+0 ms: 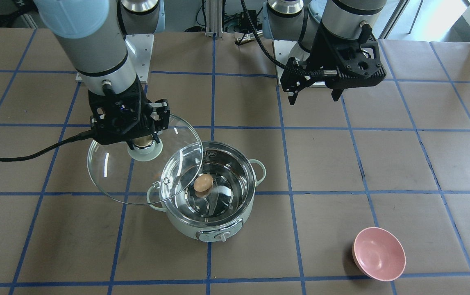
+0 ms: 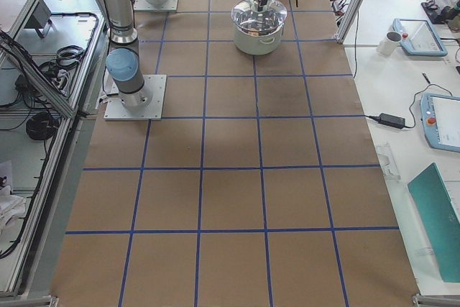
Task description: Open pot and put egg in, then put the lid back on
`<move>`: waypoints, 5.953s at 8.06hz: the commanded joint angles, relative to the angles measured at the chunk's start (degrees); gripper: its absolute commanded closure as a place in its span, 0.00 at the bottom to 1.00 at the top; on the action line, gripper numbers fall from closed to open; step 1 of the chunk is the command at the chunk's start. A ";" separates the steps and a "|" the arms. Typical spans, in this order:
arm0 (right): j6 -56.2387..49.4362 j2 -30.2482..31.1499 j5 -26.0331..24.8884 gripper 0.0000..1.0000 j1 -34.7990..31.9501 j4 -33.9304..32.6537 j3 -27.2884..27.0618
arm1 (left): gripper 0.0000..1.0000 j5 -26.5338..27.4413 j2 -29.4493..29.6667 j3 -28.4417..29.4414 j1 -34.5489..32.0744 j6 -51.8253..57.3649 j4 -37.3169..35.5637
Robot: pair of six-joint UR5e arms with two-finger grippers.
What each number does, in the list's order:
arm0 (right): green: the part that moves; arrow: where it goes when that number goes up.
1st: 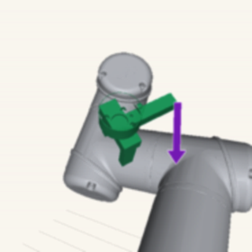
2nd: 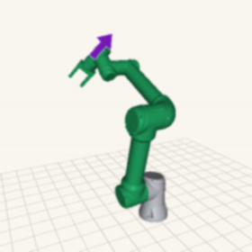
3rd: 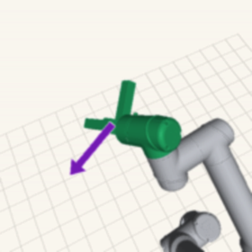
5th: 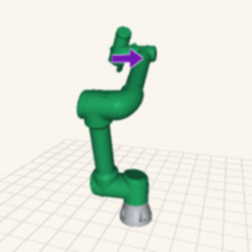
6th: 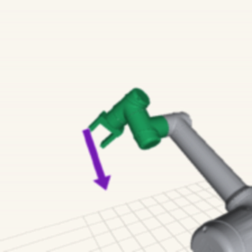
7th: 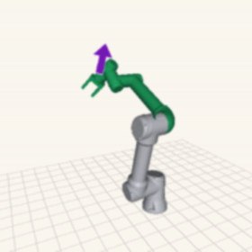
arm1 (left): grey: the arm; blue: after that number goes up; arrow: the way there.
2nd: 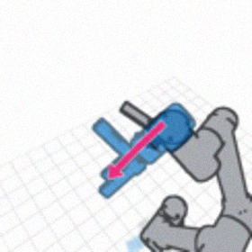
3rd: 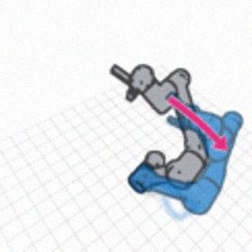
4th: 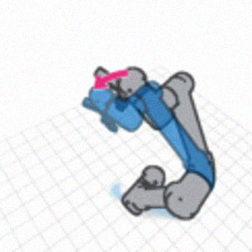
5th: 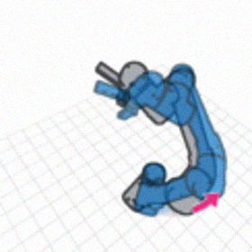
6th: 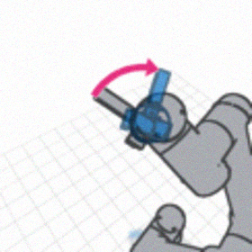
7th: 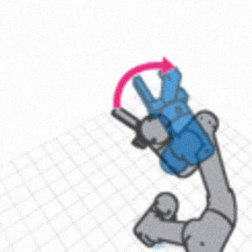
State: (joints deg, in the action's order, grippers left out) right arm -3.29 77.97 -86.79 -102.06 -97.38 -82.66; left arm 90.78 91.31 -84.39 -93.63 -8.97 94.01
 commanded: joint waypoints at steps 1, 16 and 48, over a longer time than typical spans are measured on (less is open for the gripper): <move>3.20 -2.63 1.35 1.00 -4.01 -3.24 -0.05 | 0.00 3.17 0.18 -0.34 -0.32 5.62 0.99; 4.79 -11.52 2.85 1.00 -7.10 -10.64 0.13 | 0.00 2.05 -0.61 1.33 0.37 -3.43 0.39; 1.45 4.03 -0.75 0.00 14.26 8.26 1.10 | 0.00 -1.39 0.01 0.80 2.23 8.79 0.21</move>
State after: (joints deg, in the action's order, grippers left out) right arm -1.84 81.95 -87.50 -87.83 -89.07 -81.45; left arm 89.38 91.32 -83.58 -91.41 -0.18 94.22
